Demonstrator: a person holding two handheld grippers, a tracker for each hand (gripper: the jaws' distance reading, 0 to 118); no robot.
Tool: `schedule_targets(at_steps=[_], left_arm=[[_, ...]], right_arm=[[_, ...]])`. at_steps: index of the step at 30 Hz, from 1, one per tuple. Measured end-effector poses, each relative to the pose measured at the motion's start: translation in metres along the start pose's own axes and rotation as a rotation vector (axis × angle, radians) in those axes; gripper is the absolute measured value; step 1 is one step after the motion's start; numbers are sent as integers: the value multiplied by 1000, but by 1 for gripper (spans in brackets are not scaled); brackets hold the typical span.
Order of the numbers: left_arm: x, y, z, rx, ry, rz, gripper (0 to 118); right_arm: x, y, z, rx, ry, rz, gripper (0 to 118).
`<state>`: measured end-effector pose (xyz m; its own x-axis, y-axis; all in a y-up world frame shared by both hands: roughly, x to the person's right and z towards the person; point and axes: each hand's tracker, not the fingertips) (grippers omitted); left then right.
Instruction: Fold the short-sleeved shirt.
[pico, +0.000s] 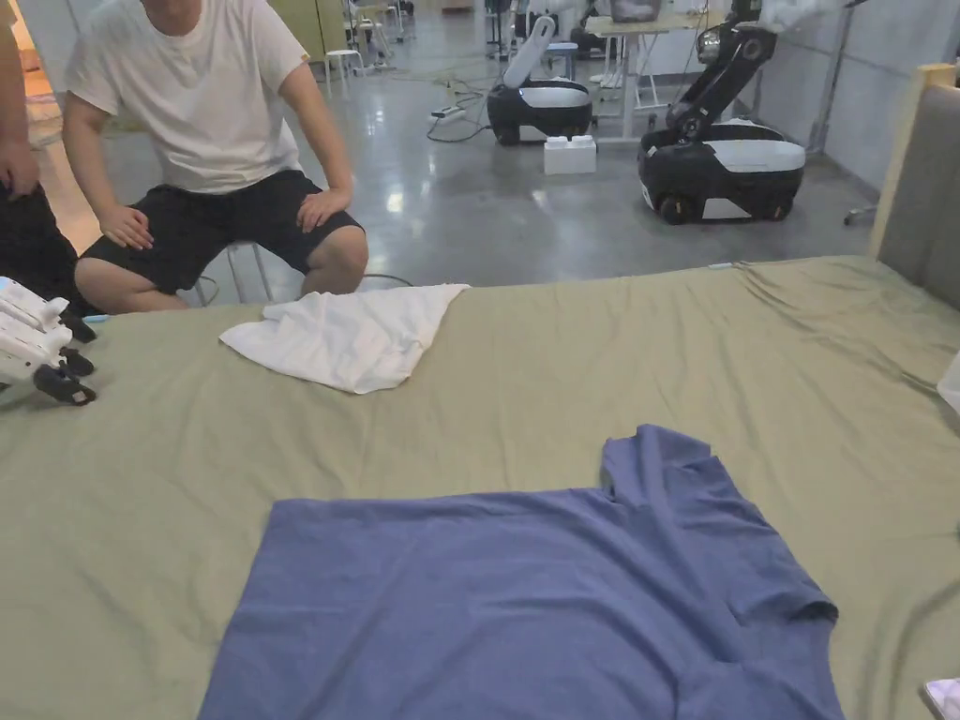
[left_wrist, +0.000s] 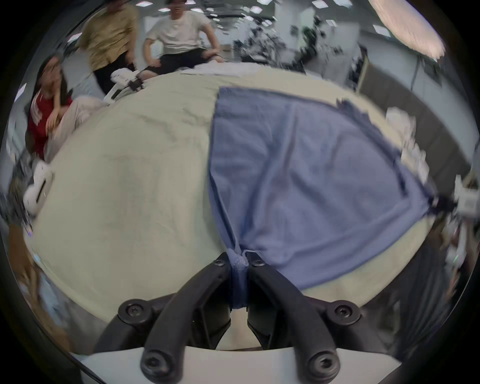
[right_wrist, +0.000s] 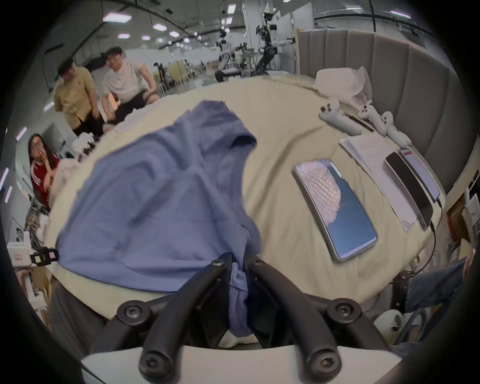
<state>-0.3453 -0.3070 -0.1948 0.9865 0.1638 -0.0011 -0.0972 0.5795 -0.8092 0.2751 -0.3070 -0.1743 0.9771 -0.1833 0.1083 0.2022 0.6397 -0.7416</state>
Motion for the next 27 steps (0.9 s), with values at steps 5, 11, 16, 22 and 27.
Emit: schedule_targets(at_steps=[5,11,16,22,27], left_arm=[[-4,67,0,132,-41,93,6],[-7,152,-59,133,-19,151,6],[-5,172,-105,95,19,188,6],[12,149,-78,245,76,85,90],[45,75,30,564,42,-69,84]], right_arm=[[-10,50,-11,64,23,-9,4],[-22,123,-76,54,23,-30,4],[-30,141,-126,-10,-1,-10,5],[-25,123,-115,64,-46,69,75],[-36,74,-19,278,80,41,67]])
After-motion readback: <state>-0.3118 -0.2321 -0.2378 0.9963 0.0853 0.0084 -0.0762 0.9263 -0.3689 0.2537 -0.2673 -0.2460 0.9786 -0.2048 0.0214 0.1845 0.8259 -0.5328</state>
